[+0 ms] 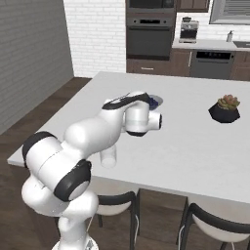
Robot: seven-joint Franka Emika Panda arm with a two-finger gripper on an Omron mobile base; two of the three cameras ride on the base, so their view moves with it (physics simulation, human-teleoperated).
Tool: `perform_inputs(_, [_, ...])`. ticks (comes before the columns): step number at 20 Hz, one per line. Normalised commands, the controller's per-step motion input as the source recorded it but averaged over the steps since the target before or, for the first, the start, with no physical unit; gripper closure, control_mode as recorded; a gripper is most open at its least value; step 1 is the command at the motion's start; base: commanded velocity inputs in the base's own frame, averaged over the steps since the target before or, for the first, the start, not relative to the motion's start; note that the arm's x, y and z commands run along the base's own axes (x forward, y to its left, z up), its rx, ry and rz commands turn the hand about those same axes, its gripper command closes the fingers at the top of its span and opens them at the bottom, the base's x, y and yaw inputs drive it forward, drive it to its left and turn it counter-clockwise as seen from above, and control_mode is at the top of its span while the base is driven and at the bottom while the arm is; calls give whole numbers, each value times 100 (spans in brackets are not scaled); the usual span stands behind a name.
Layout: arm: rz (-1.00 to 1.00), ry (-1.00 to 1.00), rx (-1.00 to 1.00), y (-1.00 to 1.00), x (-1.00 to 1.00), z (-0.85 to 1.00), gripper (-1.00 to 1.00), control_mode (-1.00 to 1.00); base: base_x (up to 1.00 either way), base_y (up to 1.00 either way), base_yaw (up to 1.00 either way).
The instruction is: Take a straw from the drawer in front and place it inside the glass cup on the dining counter.
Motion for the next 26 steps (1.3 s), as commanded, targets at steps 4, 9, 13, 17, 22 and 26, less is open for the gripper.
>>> perform_inputs(4, [0, -2, 0, 0, 17, -9, 100, -100, 0, 0, 0])
perform_inputs(9, [0, -2, 0, 0, 3, -17, 100, -100, 0, 0, 0])
perform_inputs(13, [0, -1, 0, 0, 2, -22, 100, -100, 0, 0, 0])
perform_inputs(17, [0, -3, 0, 0, 7, -15, 100, -100, 0, 0, 0])
perform_inputs(22, [0, -4, 0, 0, 11, -15, 100, -100, 0, 0, 0])
perform_inputs(26, [0, -3, 0, 0, 4, -22, 100, -100, 0, 0, 0])
